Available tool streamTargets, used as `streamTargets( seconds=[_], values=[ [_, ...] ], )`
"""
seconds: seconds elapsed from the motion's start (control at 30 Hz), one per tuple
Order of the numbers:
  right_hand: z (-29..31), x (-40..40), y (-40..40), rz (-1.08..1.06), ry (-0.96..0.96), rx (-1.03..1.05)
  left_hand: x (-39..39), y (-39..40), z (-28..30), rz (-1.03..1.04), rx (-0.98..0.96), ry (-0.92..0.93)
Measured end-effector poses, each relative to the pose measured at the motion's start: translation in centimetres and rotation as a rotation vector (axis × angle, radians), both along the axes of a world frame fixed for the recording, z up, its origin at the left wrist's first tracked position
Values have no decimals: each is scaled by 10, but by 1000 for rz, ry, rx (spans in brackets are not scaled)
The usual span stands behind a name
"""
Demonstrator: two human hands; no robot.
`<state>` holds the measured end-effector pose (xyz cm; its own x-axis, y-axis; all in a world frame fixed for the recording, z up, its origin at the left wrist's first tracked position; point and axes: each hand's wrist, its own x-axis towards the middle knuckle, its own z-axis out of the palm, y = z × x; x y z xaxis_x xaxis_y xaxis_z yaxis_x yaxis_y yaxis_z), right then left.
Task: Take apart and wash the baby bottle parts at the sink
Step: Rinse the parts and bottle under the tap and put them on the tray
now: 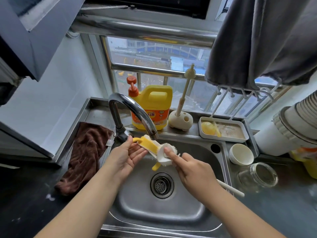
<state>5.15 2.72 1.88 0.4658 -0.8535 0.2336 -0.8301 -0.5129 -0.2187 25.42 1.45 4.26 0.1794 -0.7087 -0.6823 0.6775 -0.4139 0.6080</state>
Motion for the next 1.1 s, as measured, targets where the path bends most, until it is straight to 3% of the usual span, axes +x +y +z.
streamTargets(
  seconds=[0.47,0.6,0.83,0.97,1.1],
  values=[
    [-1,13,0,19,-93,17,-6,0,1,-84,24,-55],
    [0,3,4,-77,-56,236,1,-1,-2,-88,53,-33],
    [-2,12,0,-31,-345,480,-8,5,-10,7,101,21],
    [-3,17,0,-12,-464,497,-11,6,-14,30,70,39],
    [-3,30,-1,14,-512,517,-17,13,-17,-120,-4,80]
  ],
)
